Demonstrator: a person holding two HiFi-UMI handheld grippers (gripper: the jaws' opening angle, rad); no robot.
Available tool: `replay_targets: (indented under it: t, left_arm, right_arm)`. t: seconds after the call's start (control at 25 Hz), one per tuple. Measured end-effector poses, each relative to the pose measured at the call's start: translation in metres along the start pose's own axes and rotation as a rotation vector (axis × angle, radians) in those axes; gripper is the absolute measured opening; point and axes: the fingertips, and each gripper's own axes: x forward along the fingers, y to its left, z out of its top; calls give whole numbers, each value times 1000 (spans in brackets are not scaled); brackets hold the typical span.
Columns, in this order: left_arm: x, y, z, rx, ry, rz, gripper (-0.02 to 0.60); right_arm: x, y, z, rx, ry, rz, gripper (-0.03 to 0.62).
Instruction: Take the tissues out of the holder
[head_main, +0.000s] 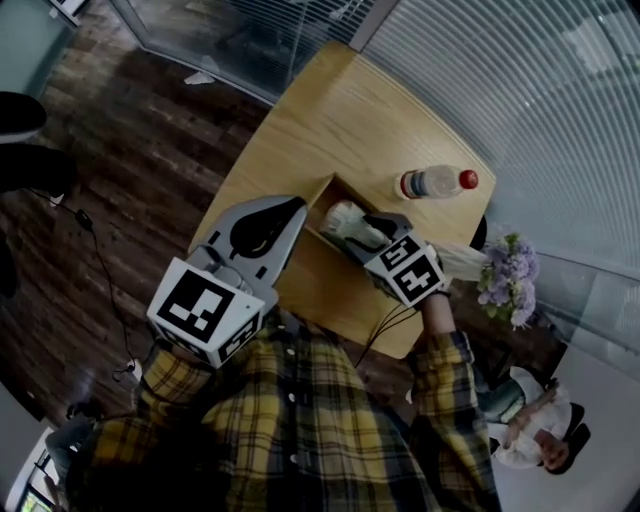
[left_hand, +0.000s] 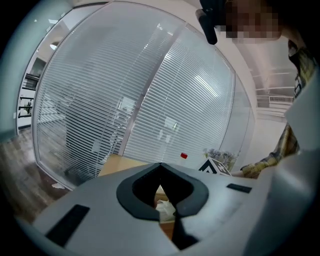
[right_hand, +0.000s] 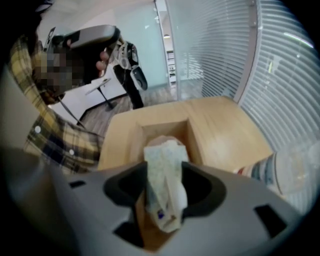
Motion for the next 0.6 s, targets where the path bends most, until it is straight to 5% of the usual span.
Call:
replay_targets:
  t: [0.6]
  left_arm:
    - [-6, 2, -6, -9, 14, 22, 8]
  right_arm:
    - [37, 2, -16, -131, 175, 12, 196]
